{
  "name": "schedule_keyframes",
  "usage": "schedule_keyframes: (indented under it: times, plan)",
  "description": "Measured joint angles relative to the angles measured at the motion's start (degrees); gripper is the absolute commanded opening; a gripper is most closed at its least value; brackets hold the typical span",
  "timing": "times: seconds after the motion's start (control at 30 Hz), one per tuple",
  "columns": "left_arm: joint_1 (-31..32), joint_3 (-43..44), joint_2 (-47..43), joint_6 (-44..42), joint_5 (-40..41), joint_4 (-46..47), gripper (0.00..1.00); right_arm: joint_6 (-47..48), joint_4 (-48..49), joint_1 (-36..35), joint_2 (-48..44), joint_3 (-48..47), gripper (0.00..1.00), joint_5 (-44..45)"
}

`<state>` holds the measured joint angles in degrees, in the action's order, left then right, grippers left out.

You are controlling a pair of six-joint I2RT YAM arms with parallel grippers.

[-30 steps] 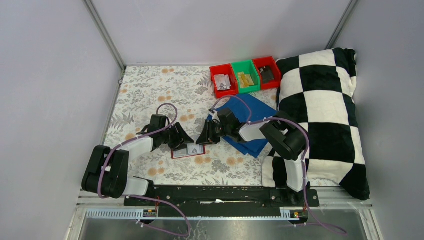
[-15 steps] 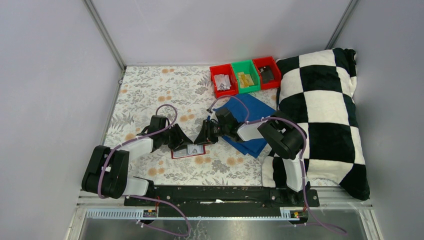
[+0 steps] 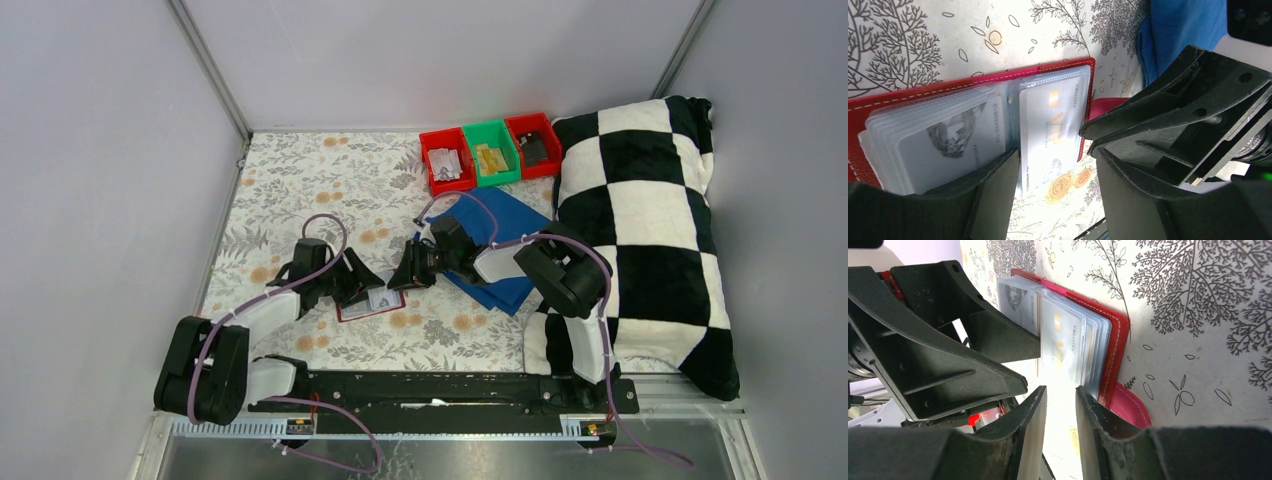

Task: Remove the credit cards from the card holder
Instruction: Remove the credit card from the card holder.

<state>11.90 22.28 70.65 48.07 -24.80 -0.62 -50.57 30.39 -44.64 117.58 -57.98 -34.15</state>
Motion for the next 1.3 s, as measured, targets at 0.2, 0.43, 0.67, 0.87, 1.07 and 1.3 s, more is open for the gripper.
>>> schedule_keyframes:
  times: [0.2,0.43,0.67,0.87,1.07,1.3]
  plan:
    - [0.0,-0.5,-1.3,-0.1,1.3,0.5,0.64,0.4,-1.3,0.4,-0.2,0.0,0.35,0.6]
    - [-0.3,-2.0,-0.5,-1.5,0.3,4.8,0.61,-0.8,0.4,1.4,-0.6,2.0,0.36,0.4]
    - [-0.3,-0.6,9.5,-3.5,-5.3,18.4,0.61,-3.3,2.5,7.3,-3.6,6.6,0.36,-1.0]
    - [1.0,7.4,20.9,-6.4,-10.9,23.4,0.62,-2.8,1.8,10.8,-8.2,8.0,0.36,-0.8]
    - [2.9,10.8,21.0,-8.9,-8.5,18.7,0.67,-2.2,1.4,10.8,-9.6,7.9,0.36,-0.8]
    - [3.2,11.5,16.2,-9.1,-3.6,10.6,0.73,-2.2,0.0,10.5,-9.3,5.2,0.36,-0.9]
